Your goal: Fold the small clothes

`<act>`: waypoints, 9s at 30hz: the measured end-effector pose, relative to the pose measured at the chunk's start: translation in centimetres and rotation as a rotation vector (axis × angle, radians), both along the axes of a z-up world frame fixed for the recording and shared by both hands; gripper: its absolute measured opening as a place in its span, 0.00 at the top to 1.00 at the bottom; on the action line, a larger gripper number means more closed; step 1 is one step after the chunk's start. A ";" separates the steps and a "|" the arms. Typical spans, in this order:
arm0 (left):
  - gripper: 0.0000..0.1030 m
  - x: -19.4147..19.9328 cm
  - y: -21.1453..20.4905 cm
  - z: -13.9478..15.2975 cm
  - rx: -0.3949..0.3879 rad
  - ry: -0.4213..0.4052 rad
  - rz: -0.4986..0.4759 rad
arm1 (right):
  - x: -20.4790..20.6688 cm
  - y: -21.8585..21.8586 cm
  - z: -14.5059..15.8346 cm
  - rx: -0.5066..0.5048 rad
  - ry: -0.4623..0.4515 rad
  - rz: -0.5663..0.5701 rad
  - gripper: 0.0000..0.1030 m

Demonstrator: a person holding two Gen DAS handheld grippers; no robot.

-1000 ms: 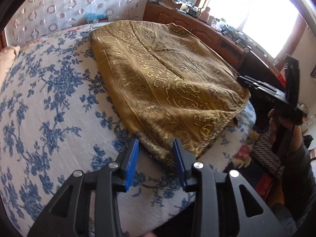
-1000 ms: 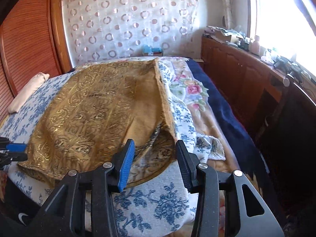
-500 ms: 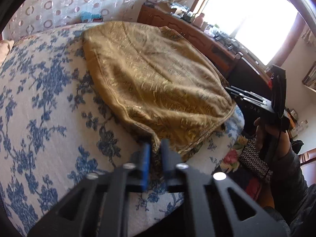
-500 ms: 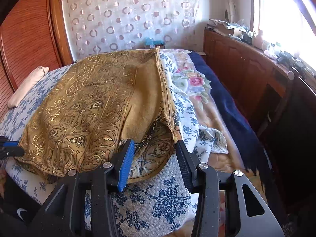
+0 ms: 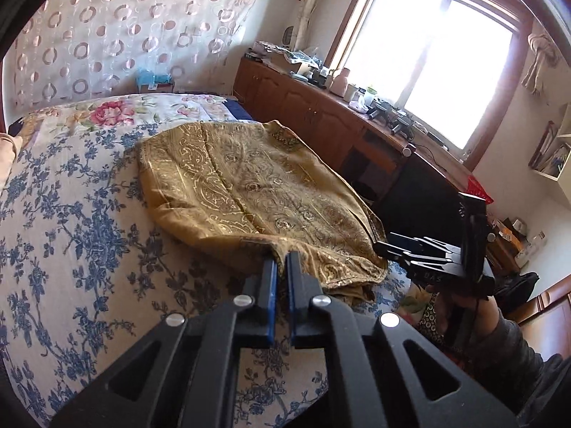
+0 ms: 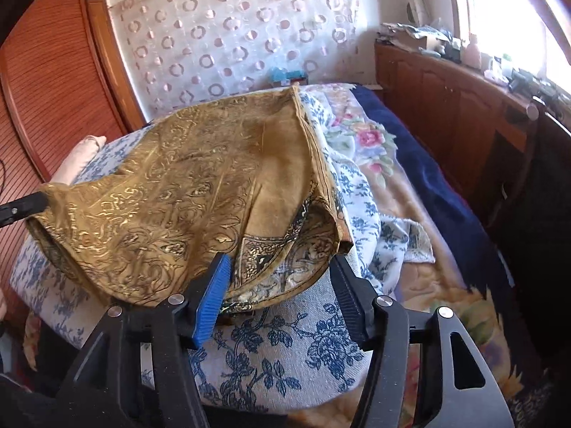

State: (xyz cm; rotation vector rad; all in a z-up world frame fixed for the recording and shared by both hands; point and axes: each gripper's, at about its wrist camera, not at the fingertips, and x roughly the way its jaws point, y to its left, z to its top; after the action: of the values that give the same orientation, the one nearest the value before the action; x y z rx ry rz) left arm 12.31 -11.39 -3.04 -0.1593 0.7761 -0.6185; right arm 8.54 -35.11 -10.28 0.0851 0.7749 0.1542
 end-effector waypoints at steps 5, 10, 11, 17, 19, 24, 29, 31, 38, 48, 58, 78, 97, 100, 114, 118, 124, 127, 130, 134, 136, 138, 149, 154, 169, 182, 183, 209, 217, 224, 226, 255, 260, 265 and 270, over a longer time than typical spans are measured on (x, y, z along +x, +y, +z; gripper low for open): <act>0.98 0.1 0.3 -0.1 -0.002 0.003 0.008 | 0.7 0.1 -0.7 0.015 0.033 -0.023 0.42; 0.98 -0.1 0.2 -0.1 -0.035 -0.006 0.010 | 1.5 0.7 -0.6 -0.015 0.052 0.004 0.41; 0.98 -0.1 0.2 0.2 -0.040 -0.005 0.007 | 1.8 0.8 -0.7 -0.026 0.055 0.008 0.42; 0.99 0.3 -0.3 1.4 -0.043 -0.037 -0.001 | 1.6 1.5 -0.8 -0.015 0.059 0.084 0.87; 0.99 0.3 -0.4 2.0 -0.038 -0.053 0.002 | 1.3 1.4 -0.6 0.025 0.030 0.099 0.93; 0.99 1.2 0.5 3.9 -0.074 -0.076 0.005 | 0.5 0.9 3.3 0.089 -0.120 0.120 0.94; 0.98 4.8 1.6 6.5 -0.082 -0.134 0.055 | 3.6 2.1 8.5 0.022 -0.213 0.165 0.94; 0.98 6.9 2.2 6.7 -0.083 -0.126 0.080 | 6.1 2.3 10.0 0.018 -0.213 0.166 0.94; 0.98 14.8 3.4 5.2 -0.017 -0.096 0.154 | 14.8 3.6 10.2 -0.004 -0.142 0.150 0.93; 0.98 22.5 3.8 0.9 0.059 -0.017 0.164 | 22.3 4.5 9.3 -0.109 -0.192 0.074 0.80; 0.91 22.4 6.3 0.4 0.124 -0.023 0.170 | 21.2 3.0 5.8 -0.207 -0.147 0.185 0.54; 0.90 25.3 3.6 -4.1 0.192 0.091 0.184 | 25.2 2.2 2.2 -0.219 -0.040 0.168 0.93; 0.66 28.0 3.2 -7.9 0.346 0.136 0.222 | 25.2 2.2 1.6 -0.265 -0.030 0.173 0.84; 0.66 28.5 3.2 -7.9 0.346 0.152 0.226 | 25.2 2.2 1.6 -0.263 -0.031 0.172 0.83; 0.66 27.8 4.0 -7.4 0.240 0.270 0.120 | 25.7 2.2 0.9 -0.262 -0.016 0.178 0.68; 0.66 27.6 4.3 -7.2 0.189 0.299 0.107 | 25.7 2.4 0.6 -0.272 -0.013 0.190 0.68; 0.65 27.5 3.0 -7.3 0.241 0.272 0.112 | 25.7 2.4 0.4 -0.270 -0.011 0.188 0.66; 0.65 28.2 2.9 -7.4 0.233 0.266 0.124 | 25.9 2.5 0.2 -0.257 0.004 0.187 0.64; 0.65 28.6 3.2 -7.4 0.209 0.272 0.135 | 26.4 2.1 0.2 -0.224 0.024 0.190 0.62; 0.70 28.3 3.3 -7.4 0.208 0.244 0.128 | 27.3 1.4 0.2 -0.155 0.048 0.204 0.58; 0.87 28.1 3.3 -7.5 0.193 0.240 0.113 | 27.6 1.1 0.2 -0.122 0.059 0.215 0.58; 0.93 27.8 3.5 -7.5 0.164 0.237 0.106 | 27.8 1.0 0.2 -0.102 0.065 0.229 0.58; 0.95 25.7 3.7 -5.1 0.121 0.107 0.099 | 27.9 1.2 0.6 -0.030 0.098 0.307 0.87; 0.95 23.3 4.2 -2.3 0.075 0.039 0.109 | 25.3 2.1 3.0 -0.065 -0.026 0.284 0.90; 0.95 11.0 14.2 7.5 0.059 -0.168 0.287 | 17.8 15.0 14.2 -0.088 -0.314 0.485 0.90; 0.95 4.5 33.6 3.0 0.074 -0.143 0.616 | 21.4 37.3 14.5 -0.126 -0.320 0.779 0.90; 0.95 4.4 34.6 2.1 0.067 -0.133 0.634 | 21.9 38.8 14.3 -0.138 -0.315 0.795 0.90; 0.95 0.7 39.2 -7.4 0.064 -0.006 0.887 | 28.9 63.8 7.2 -0.243 -0.212 0.970 0.79; 0.95 -0.9 38.7 -5.4 0.062 -0.058 0.890 | 29.5 59.0 9.0 -0.182 -0.267 0.841 0.52; 0.94 -1.5 38.0 -2.6 0.147 -0.131 0.869 | 29.3 55.6 5.1 -0.122 -0.124 0.900 0.51; 0.94 -1.4 37.6 -2.1 0.171 -0.134 0.857 | 29.2 55.7 3.2 -0.140 -0.106 0.898 0.51; 0.94 -3.3 21.9 2.3 0.266 -0.216 0.608 | 9.2 30.7 10.6 -0.013 -0.317 0.505 0.45; 0.94 -4.0 17.6 3.7 0.251 -0.248 0.532 | 5.7 25.3 11.8 0.001 -0.334 0.438 0.35; 0.93 -3.7 14.6 4.9 0.249 -0.258 0.471 | 3.2 21.6 12.7 -0.025 -0.336 0.352 0.29; 0.93 -3.5 12.1 6.4 0.236 -0.275 0.459 | 1.1 18.7 14.0 -0.034 -0.376 0.269 0.29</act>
State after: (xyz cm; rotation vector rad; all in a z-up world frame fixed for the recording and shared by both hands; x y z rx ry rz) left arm 8.85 0.70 3.33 -0.0305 0.5149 -0.1064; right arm 9.62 -16.41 3.68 -0.0807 0.4103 0.4004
